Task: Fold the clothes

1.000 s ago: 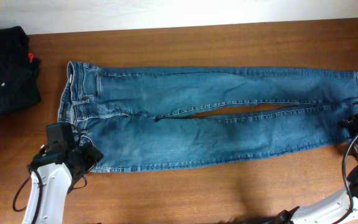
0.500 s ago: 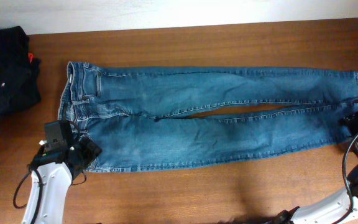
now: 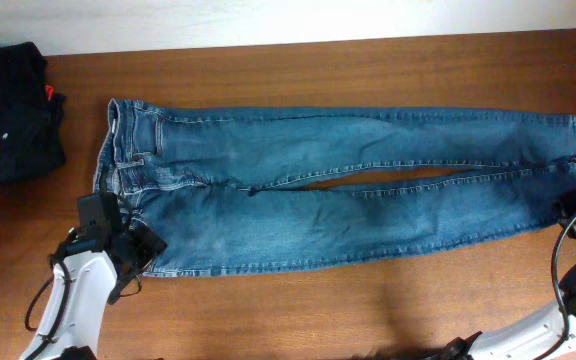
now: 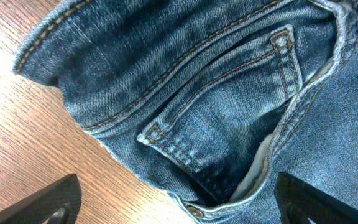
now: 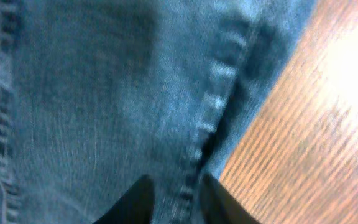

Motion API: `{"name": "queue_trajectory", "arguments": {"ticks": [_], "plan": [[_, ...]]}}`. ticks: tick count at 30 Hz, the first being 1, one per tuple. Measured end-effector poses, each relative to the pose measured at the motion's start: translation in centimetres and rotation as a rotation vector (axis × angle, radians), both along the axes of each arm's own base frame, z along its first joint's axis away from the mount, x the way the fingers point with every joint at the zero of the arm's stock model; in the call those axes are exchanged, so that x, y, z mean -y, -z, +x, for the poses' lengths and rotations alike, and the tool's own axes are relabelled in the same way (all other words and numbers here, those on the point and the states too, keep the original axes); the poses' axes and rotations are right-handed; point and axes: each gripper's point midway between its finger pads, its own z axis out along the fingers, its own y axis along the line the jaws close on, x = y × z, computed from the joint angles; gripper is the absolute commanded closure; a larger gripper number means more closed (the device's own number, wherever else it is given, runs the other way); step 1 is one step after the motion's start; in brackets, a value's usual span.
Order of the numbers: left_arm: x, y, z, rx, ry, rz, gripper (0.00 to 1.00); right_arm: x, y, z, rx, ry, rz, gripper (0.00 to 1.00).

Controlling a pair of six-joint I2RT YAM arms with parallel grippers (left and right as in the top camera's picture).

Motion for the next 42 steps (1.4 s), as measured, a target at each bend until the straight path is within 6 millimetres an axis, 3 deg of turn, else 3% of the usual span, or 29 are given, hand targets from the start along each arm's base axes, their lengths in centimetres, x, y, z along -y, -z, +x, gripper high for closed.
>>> {"name": "queue_trajectory", "arguments": {"ticks": [5, 8, 9, 13, 16, 22, 26, 28, 42], "plan": [[0.0, 0.0, 0.0, 0.001, -0.009, -0.001, 0.23, -0.3, 0.1, -0.2, -0.009, 0.004, 0.015, 0.87], [0.0, 0.0, 0.0, 0.002, -0.010, -0.001, 0.30, -0.5, 0.2, -0.3, -0.014, 0.006, 0.022, 0.87], [0.0, 0.0, 0.0, 0.001, -0.008, -0.001, 0.30, -0.5, 0.2, -0.4, -0.015, 0.005, 0.024, 0.82], [0.0, 0.0, 0.0, 0.001, -0.008, -0.001, 0.27, -0.6, 0.2, -0.4, -0.014, 0.010, 0.031, 0.59], [0.0, 0.0, 0.0, 0.000, -0.001, 0.000, 0.22, -0.9, 0.3, -0.6, -0.025, 0.003, 0.040, 0.53], [0.1, 0.1, -0.3, -0.010, -0.002, -0.002, 0.19, -1.7, 0.6, -2.7, -0.120, 0.040, 0.081, 0.51], [0.1, 0.1, -0.3, -0.011, -0.002, -0.003, 0.17, -1.2, 0.8, -4.2, -0.163, 0.120, 0.091, 0.39], [0.1, 0.1, -0.3, -0.012, -0.002, -0.003, 0.16, -0.5, 0.7, -4.5, -0.161, 0.147, 0.079, 0.39], [0.1, 0.1, -0.4, -0.015, -0.002, -0.003, 0.13, 1.6, 0.5, -1.8, -0.047, 0.167, 0.042, 0.36]]}}
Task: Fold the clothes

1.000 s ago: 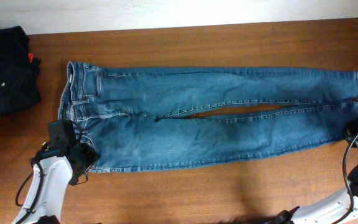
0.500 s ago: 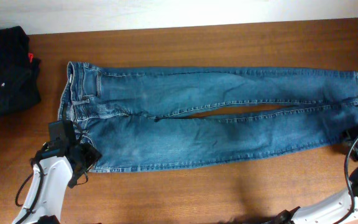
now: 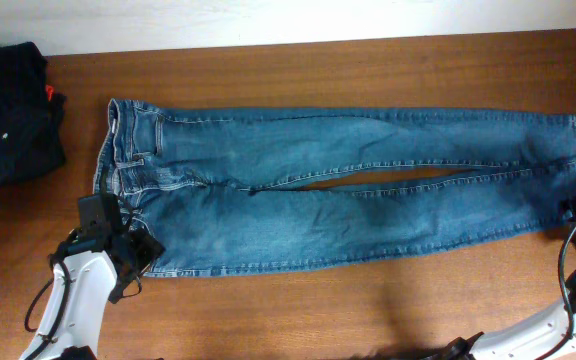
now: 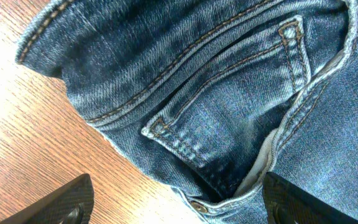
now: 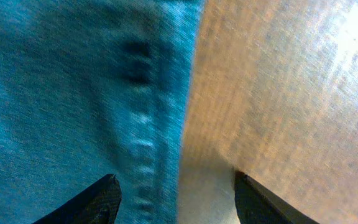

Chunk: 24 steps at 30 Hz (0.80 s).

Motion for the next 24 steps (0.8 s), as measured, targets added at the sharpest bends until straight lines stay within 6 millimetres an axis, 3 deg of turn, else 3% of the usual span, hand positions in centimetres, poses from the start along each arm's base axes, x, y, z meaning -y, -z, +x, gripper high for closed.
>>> {"name": "queue_trajectory", "arguments": {"ticks": [4, 8, 14, 18, 24], "plan": [[0.0, 0.0, 0.0, 0.000, 0.000, 0.000, 0.13, 0.3, -0.2, 1.0, 0.046, -0.015, -0.004, 0.37], [0.0, 0.0, 0.0, 0.000, 0.000, 0.000, 0.13, 0.2, -0.1, 1.7, 0.079, -0.037, 0.007, 0.56], [0.0, 0.0, 0.0, -0.001, 0.000, 0.000, 0.13, -0.1, 0.1, 2.0, 0.093, -0.044, 0.023, 0.67], [0.0, 0.0, 0.0, 0.000, 0.000, 0.000, 0.13, -0.3, 0.3, 1.9, 0.087, -0.055, 0.030, 0.90], [0.0, 0.0, 0.0, 0.000, 0.000, 0.000, 0.13, -0.4, 0.5, 1.8, 0.084, -0.058, 0.036, 0.92]]}}
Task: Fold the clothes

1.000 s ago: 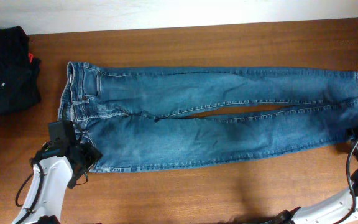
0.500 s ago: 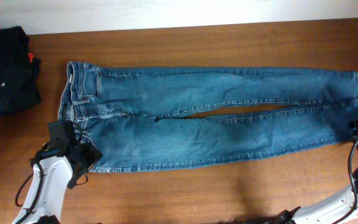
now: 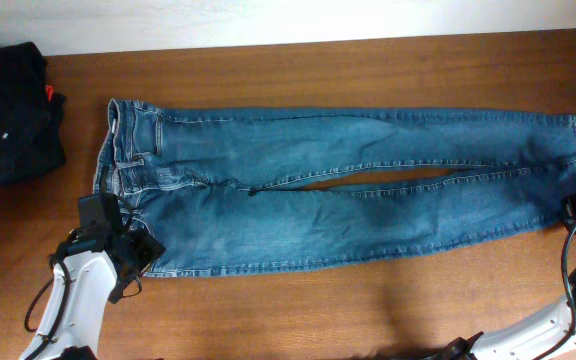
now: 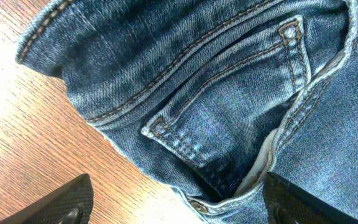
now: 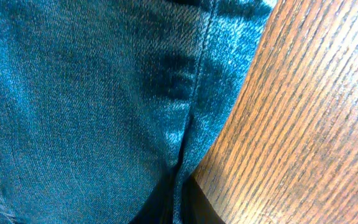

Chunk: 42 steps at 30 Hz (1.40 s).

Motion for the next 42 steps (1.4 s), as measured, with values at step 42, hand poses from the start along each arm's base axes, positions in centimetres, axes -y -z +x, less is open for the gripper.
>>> {"name": "queue_trajectory", "arguments": {"ticks": [42], "plan": [[-0.1, 0.6, 0.5, 0.090, 0.031, 0.028, 0.01, -0.4, 0.0, -0.1, -0.005, -0.025, 0.011, 0.96]]}}
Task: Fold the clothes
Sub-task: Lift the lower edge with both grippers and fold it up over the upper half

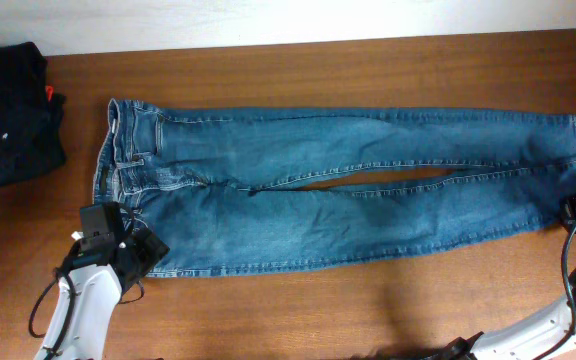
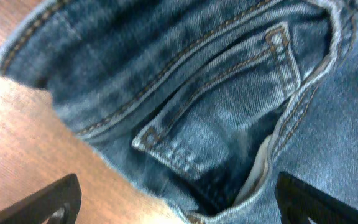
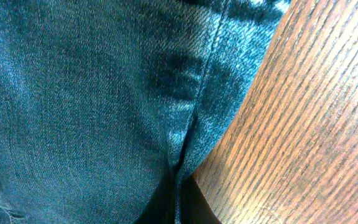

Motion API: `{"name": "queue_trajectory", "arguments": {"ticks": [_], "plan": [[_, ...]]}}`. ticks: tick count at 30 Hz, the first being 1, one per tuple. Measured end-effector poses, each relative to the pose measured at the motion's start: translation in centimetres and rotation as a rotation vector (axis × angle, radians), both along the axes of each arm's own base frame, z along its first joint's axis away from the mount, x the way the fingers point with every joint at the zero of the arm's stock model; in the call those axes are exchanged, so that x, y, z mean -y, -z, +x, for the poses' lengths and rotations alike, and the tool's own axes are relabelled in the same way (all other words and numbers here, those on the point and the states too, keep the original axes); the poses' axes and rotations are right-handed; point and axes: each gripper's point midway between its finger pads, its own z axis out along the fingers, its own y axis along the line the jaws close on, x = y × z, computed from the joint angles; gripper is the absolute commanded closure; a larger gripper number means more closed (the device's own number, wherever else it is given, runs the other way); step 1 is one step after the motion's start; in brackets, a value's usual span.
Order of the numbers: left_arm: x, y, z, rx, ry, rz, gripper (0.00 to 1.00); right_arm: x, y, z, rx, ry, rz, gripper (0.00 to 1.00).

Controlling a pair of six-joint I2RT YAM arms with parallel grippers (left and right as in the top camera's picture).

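A pair of blue jeans lies flat across the table, waist to the left and legs to the right. My left gripper hovers open at the near waist corner; its fingers stand wide apart either side of the front pocket. At the far right, my right gripper is shut on the near leg's hem, and denim is pinched between the dark tips of the right gripper.
A heap of black clothes sits at the back left corner. The wooden table runs bare along the front, and its back edge meets a white wall. The right arm's cable loops beside the hem.
My left gripper has shifted slightly toward the near edge, and its fingers show a little wider apart in a blurred view. The right gripper stays shut on the hem.
First the right gripper's fingers were nearly together over the leg end. Then they stood wide open at the hem's edge, and after that were shut on the hem, as they are now. The left gripper stayed open over the waist corner throughout.
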Motion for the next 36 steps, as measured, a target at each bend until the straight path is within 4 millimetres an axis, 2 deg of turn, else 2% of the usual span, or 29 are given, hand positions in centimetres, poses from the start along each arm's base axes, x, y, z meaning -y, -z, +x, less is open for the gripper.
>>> {"name": "queue_trajectory", "arguments": {"ticks": [5, 11, 13, 15, 16, 17, 19, 28, 36], "plan": [[-0.1, 0.3, 0.6, 0.037, -0.006, 0.007, 0.02, 0.0, 0.0, 0.0, 0.001, 0.000, 0.000, 0.96], [0.0, 1.1, 0.0, 0.036, -0.042, -0.005, 0.08, 0.0, 0.0, 0.0, 0.002, 0.000, 0.000, 0.96], [0.0, 1.3, 0.0, 0.043, -0.058, -0.008, 0.24, 0.0, 0.0, 0.0, 0.002, 0.000, 0.000, 0.96], [0.0, 1.3, 0.1, 0.052, -0.074, -0.012, 0.44, 0.0, 0.0, 0.0, 0.001, 0.000, 0.000, 0.96], [-0.1, 1.3, 0.2, 0.056, -0.073, -0.008, 0.57, 0.0, 0.0, 0.0, 0.002, 0.000, 0.000, 0.96], [-0.1, 1.2, 0.3, 0.061, -0.076, -0.009, 0.75, 0.0, 0.0, 0.0, 0.002, 0.000, 0.000, 0.96], [-0.2, 1.2, 0.4, 0.067, -0.080, -0.007, 0.99, 0.0, 0.0, 0.0, 0.001, 0.000, 0.000, 0.96], [-0.3, 0.8, 0.8, 0.075, -0.064, 0.004, 1.00, -0.3, 0.0, -0.2, -0.007, -0.019, 0.007, 0.96], [-0.8, -2.1, 3.0, 0.106, -0.029, 0.021, 0.99, -1.1, -0.3, -0.7, -0.049, -0.025, 0.065, 0.96]]}}
